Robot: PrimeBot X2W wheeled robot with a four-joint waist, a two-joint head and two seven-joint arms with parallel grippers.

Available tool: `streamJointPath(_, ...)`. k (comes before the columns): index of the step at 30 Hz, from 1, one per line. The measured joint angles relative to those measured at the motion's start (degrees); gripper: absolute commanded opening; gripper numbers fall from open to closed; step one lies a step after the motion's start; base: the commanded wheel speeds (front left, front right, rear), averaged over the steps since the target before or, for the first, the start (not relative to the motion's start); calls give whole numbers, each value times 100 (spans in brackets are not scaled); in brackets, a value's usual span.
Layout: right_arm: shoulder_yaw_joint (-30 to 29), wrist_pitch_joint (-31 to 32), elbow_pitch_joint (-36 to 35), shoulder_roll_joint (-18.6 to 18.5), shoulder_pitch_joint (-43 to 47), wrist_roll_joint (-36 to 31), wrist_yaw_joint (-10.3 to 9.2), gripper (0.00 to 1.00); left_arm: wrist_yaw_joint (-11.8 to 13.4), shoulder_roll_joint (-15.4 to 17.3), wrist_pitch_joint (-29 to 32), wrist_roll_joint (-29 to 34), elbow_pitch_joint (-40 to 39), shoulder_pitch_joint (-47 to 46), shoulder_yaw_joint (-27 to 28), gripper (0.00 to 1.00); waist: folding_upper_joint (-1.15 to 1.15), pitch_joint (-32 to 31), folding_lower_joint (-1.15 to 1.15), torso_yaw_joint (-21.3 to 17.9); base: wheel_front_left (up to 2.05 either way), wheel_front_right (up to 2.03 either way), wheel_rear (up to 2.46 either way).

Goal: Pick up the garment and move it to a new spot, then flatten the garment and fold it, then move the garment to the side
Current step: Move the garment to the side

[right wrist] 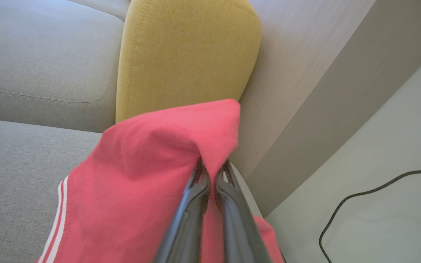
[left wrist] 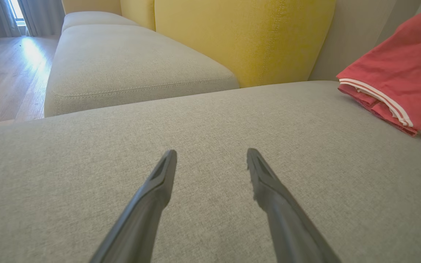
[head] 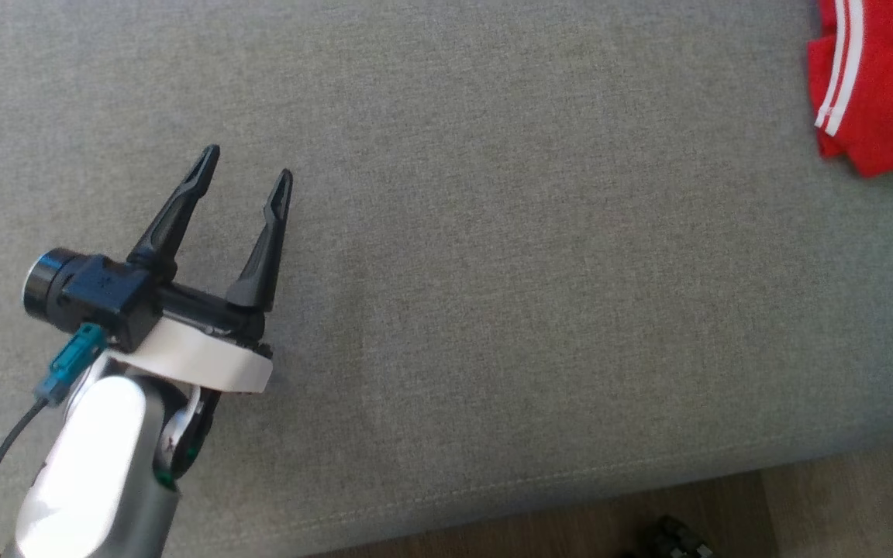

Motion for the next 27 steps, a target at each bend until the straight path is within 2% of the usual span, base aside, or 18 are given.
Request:
streamJointPath(2, -55, -47, -29, 82, -2, -46, 0, 45, 0, 20, 1, 0, -18, -25, 0, 100, 0, 41, 0, -17, 0, 0, 0)
streamJointPath(3, -81, -60, -48, 148, -2, -73, 0, 45, 0, 26, 2, 0, -23, -44, 1, 100, 0, 58, 0, -25, 0, 0, 0)
streamJointPath(4, -91, -60, -66, 202, -2, -107, 0, 100, 0, 29, 14, 0, -26, -69, 1, 100, 0, 72, 0, -34, 0, 0, 0)
streamJointPath(15, -439, -142, -411, 717, 135, -300, 0, 100, 8, 62, 14, -8, -11, -125, -8, 100, 0, -18, 0, -47, 0, 0, 0)
streamJointPath(22, -506, -336, -1071, 1618, 954, -318, 0, 100, 133, 42, -35, -82, 138, -8, -5, 100, 0, -376, 0, -20, 0, 0, 0)
streamJointPath(23, -506, -336, -1071, 1618, 954, -318, 0, 100, 133, 42, -35, -82, 138, -8, -5, 100, 0, -376, 0, -20, 0, 0, 0)
streamJointPath(27, -446, -516, -1332, 2030, 1526, -172, 0, 100, 207, -13, -46, -161, 263, 215, 0, 100, 0, -681, 0, 36, 0, 0, 0)
